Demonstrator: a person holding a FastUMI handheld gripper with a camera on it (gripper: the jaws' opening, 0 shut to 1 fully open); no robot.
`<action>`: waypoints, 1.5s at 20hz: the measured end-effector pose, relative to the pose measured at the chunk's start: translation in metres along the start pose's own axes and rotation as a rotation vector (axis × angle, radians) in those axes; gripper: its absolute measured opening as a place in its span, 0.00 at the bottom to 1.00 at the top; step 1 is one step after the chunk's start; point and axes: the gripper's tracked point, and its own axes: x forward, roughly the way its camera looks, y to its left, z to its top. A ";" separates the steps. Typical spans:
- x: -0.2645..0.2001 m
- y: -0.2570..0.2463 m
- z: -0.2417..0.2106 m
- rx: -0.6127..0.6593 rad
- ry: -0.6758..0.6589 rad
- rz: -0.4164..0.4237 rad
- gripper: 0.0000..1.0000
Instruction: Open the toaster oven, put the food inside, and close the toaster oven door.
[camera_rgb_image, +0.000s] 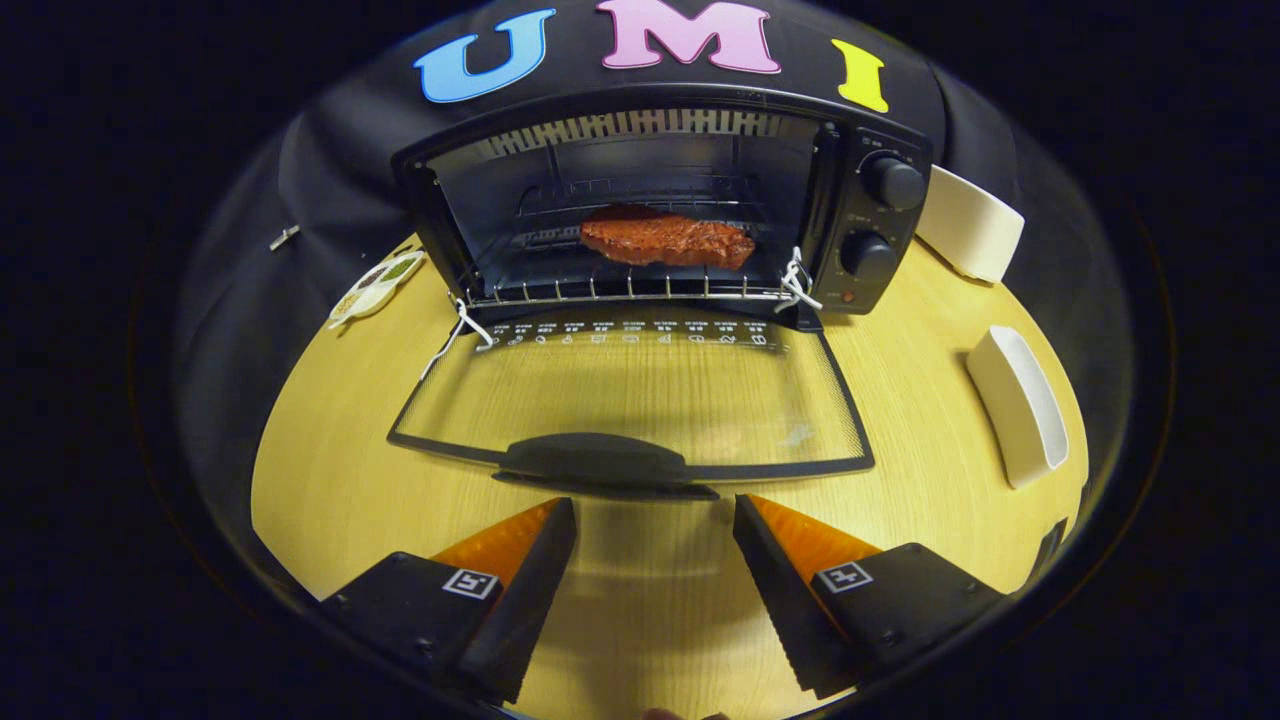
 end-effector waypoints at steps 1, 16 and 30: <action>0.001 0.002 -0.005 -0.006 0.023 0.008 0.99; -0.068 0.012 0.174 -0.146 -0.343 0.082 0.99; -0.243 -0.042 0.255 -0.058 -0.754 -0.015 0.99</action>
